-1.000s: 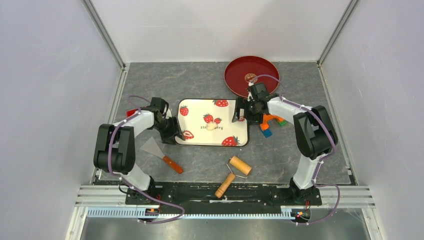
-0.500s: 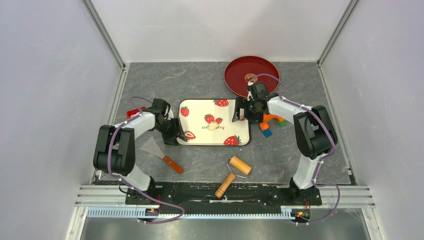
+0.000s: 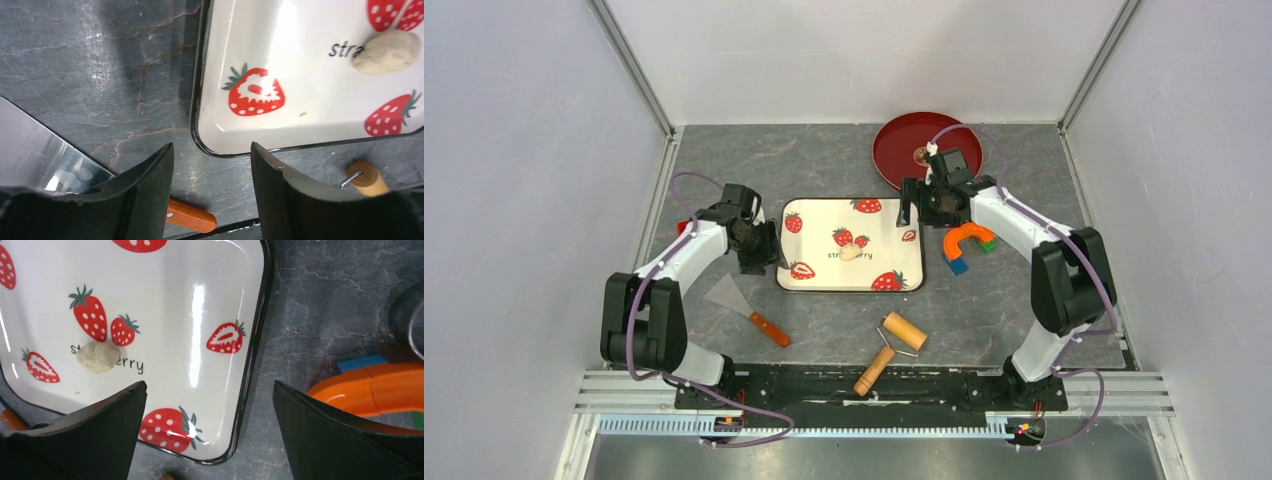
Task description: Roll out the dumpling wrappers from the dough
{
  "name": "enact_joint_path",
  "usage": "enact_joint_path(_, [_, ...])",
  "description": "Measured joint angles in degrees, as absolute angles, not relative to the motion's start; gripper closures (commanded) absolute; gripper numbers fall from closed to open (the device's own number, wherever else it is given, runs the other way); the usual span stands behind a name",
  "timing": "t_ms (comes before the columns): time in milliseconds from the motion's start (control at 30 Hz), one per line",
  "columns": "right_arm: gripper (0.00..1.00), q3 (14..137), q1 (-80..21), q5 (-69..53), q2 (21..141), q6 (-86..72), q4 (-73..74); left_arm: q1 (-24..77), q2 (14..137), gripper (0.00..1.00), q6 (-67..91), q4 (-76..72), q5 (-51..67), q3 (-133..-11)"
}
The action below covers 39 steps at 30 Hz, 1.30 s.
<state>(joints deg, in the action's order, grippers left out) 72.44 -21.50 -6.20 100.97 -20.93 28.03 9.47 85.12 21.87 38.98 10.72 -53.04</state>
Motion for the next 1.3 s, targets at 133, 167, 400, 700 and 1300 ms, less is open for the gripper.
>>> enact_joint_path(133, [0.02, 68.73, -20.67, -6.74, 95.39, -20.99, 27.38, 9.78, 83.79, 0.37, 21.69, 38.74, 12.73, -53.78])
enact_joint_path(167, [0.02, 67.59, -20.21, -7.07, 94.26, -21.06, 26.96, 10.09, 83.79, 0.37, 21.69, 38.61, 13.43, -53.78])
enact_joint_path(400, [0.02, 58.89, -15.53, -9.23, 89.45, -21.96, 25.34, 16.64, 86.13, 0.37, 21.69, 36.25, 18.98, -54.17])
enact_joint_path(700, [0.02, 54.46, -14.24, -11.20, 86.43, -22.48, 24.91, 29.76, 91.48, 0.38, 21.71, 32.12, 22.98, -56.53])
enact_joint_path(1300, [0.02, 51.64, -13.98, -13.23, 82.70, -20.93, 26.35, 39.99, 96.95, 0.45, 21.80, 22.02, 34.15, -55.11])
